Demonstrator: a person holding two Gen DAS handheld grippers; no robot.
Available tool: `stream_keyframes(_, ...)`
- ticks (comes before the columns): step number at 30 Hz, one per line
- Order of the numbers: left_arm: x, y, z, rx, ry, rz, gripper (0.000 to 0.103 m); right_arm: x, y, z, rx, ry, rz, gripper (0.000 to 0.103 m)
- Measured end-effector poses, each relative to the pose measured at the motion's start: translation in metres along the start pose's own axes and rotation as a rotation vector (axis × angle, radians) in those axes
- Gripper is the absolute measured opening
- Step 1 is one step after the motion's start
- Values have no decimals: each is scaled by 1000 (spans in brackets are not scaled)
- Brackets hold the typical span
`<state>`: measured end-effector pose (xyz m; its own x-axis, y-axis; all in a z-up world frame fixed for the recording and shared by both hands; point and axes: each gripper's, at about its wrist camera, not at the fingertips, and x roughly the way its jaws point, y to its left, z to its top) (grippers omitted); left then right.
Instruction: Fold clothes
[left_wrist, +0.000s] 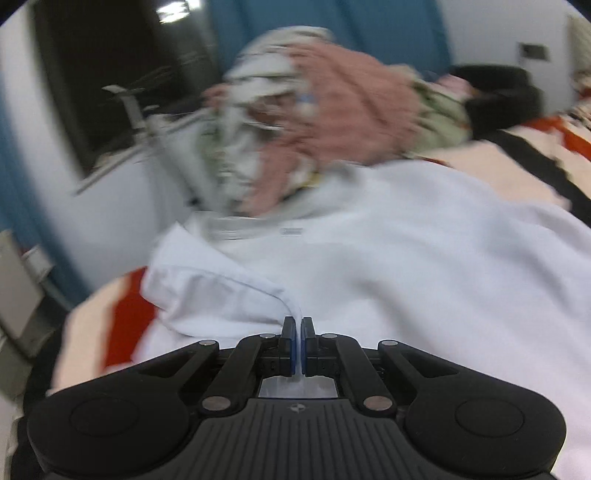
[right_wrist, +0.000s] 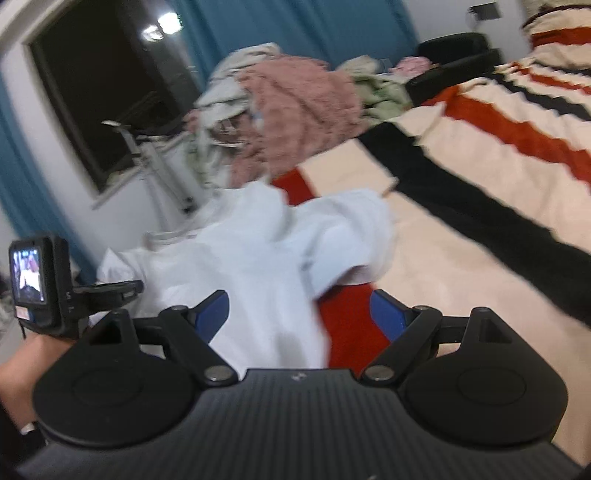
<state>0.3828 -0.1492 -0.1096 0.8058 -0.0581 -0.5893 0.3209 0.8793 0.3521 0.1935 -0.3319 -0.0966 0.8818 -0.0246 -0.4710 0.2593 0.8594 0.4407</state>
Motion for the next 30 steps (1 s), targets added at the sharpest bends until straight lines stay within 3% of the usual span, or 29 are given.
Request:
stream_keyframes(2,15,-25,-1,27,28,5,3,0,-8,1,25,-5,-18,85)
stream_keyframes(5,22,-31,-8,17,31,25,3,0,-15,2,49,-6,-36,85)
stream_keyframes(7,9,-19,-10,-31,25,-29,16,1,-17,1,59,-1,-37,85)
stream_keyframes(9,-13,2,-17,-112,1,-107,46,1,-18,1,65,8,-31,85)
stream_keyframes(11,-37,20,-25,-193,-45,-155,52,1,-16,0,60,13,-23,85)
stream_keyframes(16,-62,92,-51,-489,-103,-201,52,1,-12,-2,43,19,-17,85)
stream_keyframes(20,-29,149,-68,-769,-58,-159,52,3,-10,-6,30,29,-22,85)
stream_keyframes(27,2,205,-104,-1140,-144,-213,54,13,-9,-12,19,59,-39,85)
stream_keyframes(30,6,219,-108,-1145,-224,-224,62,17,-7,-14,9,64,-52,85)
